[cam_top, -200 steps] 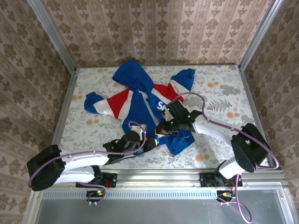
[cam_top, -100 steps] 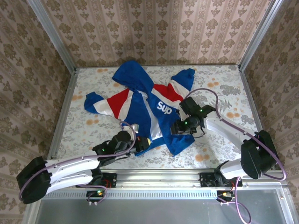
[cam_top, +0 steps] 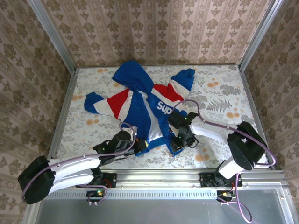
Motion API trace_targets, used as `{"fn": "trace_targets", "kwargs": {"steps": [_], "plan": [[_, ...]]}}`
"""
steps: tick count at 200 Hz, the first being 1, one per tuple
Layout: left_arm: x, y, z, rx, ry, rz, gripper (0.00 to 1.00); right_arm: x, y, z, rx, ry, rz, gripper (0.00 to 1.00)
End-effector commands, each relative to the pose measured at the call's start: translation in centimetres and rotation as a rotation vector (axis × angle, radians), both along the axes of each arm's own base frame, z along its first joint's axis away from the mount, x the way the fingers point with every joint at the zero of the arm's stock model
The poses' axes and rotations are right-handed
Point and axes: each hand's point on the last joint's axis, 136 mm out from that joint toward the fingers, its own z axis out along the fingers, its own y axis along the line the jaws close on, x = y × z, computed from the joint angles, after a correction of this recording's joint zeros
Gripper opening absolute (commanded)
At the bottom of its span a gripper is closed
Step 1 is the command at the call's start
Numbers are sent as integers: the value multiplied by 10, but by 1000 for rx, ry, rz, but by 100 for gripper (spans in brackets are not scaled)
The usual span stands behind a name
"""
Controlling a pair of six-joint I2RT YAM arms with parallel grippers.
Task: Zip up the jacket
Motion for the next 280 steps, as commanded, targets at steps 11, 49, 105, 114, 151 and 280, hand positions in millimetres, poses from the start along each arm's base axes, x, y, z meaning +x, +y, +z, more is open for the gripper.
{"fn": "trace_targets", "kwargs": {"steps": [11, 49, 105, 114, 151, 280], "plan": [[1, -2, -4, 3, -9, -26, 0, 5, 5, -10, -52, -22, 28, 47], [2, 0, -10, 18, 8, -25, 0, 4, 16, -20, -44, -15, 35, 48], [1, 1, -16, 32, 20, -29, 0, 0, 21, -31, -44, 15, 39, 40], [1, 1, -16, 30, 19, -27, 0, 0, 21, -29, -33, 8, 41, 33], [3, -6, -6, -9, -13, -45, 0, -4, 26, -20, 31, -11, 15, 5], [17, -79, -8, -96, -13, -73, 0, -12, 78, 30, 460, -46, -34, 6]]}}
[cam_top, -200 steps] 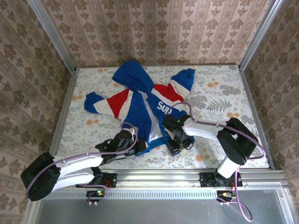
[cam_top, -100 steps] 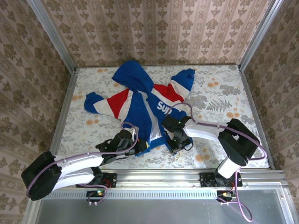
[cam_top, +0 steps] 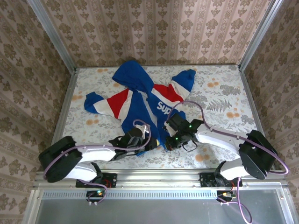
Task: Zip up the jacket
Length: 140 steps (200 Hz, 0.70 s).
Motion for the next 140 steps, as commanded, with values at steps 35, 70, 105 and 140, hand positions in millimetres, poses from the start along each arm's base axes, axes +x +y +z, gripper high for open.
{"fn": "trace_targets", "kwargs": {"steps": [35, 70, 105, 140], "plan": [[8, -19, -20, -57, 56, 64, 0, -15, 16, -11, 83, 90, 35, 14], [6, -21, -30, -61, 73, 68, 0, -14, 16, -25, 42, 121, 33, 24], [6, -18, -32, -52, 71, 69, 0, -8, -4, -40, -98, 108, -2, 34], [4, -16, -33, -39, 73, 60, 0, -6, -3, -37, -94, 102, -18, 32]]}}
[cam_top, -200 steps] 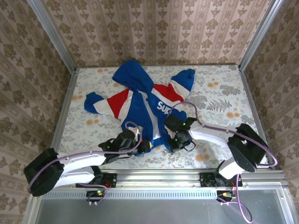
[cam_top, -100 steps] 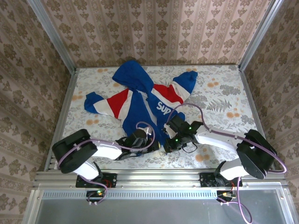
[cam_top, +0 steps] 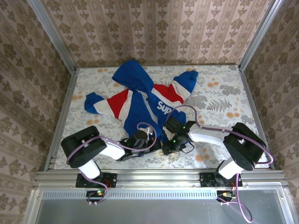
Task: Zip up the jacket
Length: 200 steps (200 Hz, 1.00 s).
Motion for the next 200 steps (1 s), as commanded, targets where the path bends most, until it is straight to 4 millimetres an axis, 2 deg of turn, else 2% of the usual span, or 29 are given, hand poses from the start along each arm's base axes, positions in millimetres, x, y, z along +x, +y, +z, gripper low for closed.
{"fn": "trace_targets", "kwargs": {"steps": [1, 38, 48, 79, 115, 156, 167, 169, 174, 200], "plan": [[-2, 2, 0, -3, -2, 3, 0, 3, -1, 4, -23, -12, -10, 32], [-3, 5, 0, 14, -2, -3, 0, 4, 4, 10, 4, -14, -19, 30], [-4, 5, 1, 24, -4, -10, 0, 3, 3, 9, 0, -7, -21, 25], [-5, 6, 5, 42, -17, -21, 0, 2, 2, 8, 7, -6, -30, 0], [-5, 12, 18, 50, -48, -37, 0, 4, 7, 21, 50, -42, -24, 0], [1, 22, 62, -9, -140, -60, 0, 22, 28, 62, 187, -166, 3, 0], [5, 29, 76, -23, -180, -50, 0, 28, 35, 71, 220, -201, 20, 0], [6, 30, 78, -24, -188, -47, 0, 30, 36, 80, 243, -225, 25, 0], [8, 34, 85, -27, -205, -42, 0, 32, 39, 89, 268, -251, 34, 0], [17, 57, 113, -3, -294, 5, 0, 45, 48, 118, 344, -389, 79, 0]]}}
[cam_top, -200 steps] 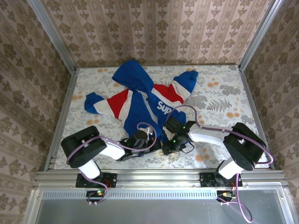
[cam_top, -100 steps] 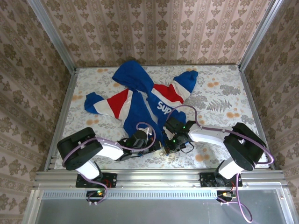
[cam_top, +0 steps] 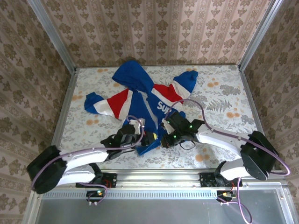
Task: Zip up the jacket
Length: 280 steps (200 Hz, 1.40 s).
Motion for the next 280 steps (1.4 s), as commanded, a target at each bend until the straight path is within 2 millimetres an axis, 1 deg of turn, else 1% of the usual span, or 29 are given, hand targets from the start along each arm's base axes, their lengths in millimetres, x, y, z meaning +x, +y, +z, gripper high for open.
{"fn": "trace_targets", "kwargs": {"steps": [1, 27, 46, 57, 81, 94, 107, 126, 141, 164, 191, 210, 236, 254, 280], "plan": [[5, 21, 14, 73, -83, 20, 0, 19, 21, 49, 132, -196, 62, 0], [12, 46, 31, 88, -134, 98, 0, 30, 26, 74, 191, -328, 83, 0], [11, 55, 36, 84, -177, 112, 0, 36, 29, 91, 216, -417, 108, 0], [9, 56, 37, 63, -193, 108, 0, 38, 31, 99, 233, -453, 118, 0], [6, 59, 27, 47, -177, 113, 0, 35, 33, 112, 270, -481, 135, 0], [6, 53, 33, 17, -191, 96, 0, 29, 35, 119, 304, -501, 179, 0], [6, 49, 39, 25, -209, 69, 0, 25, 35, 125, 313, -532, 214, 0], [7, 41, 44, 29, -226, 42, 0, 22, 34, 128, 315, -566, 247, 0], [10, 36, 42, 20, -232, 41, 0, 21, 35, 129, 322, -580, 265, 0], [10, 24, 47, 0, -243, 10, 0, 20, 38, 124, 320, -582, 293, 0], [-1, 8, 59, -1, -299, -68, 0, 25, 42, 118, 307, -583, 304, 0], [-12, 3, 65, 6, -329, -112, 0, 35, 41, 114, 277, -604, 269, 0], [-26, 3, 69, 22, -364, -138, 0, 54, 35, 109, 219, -639, 194, 0], [-32, 6, 68, 47, -379, -149, 0, 56, 37, 114, 271, -636, 182, 0], [-28, 21, 60, 91, -388, -102, 0, 56, 38, 126, 366, -652, 168, 0]]}}
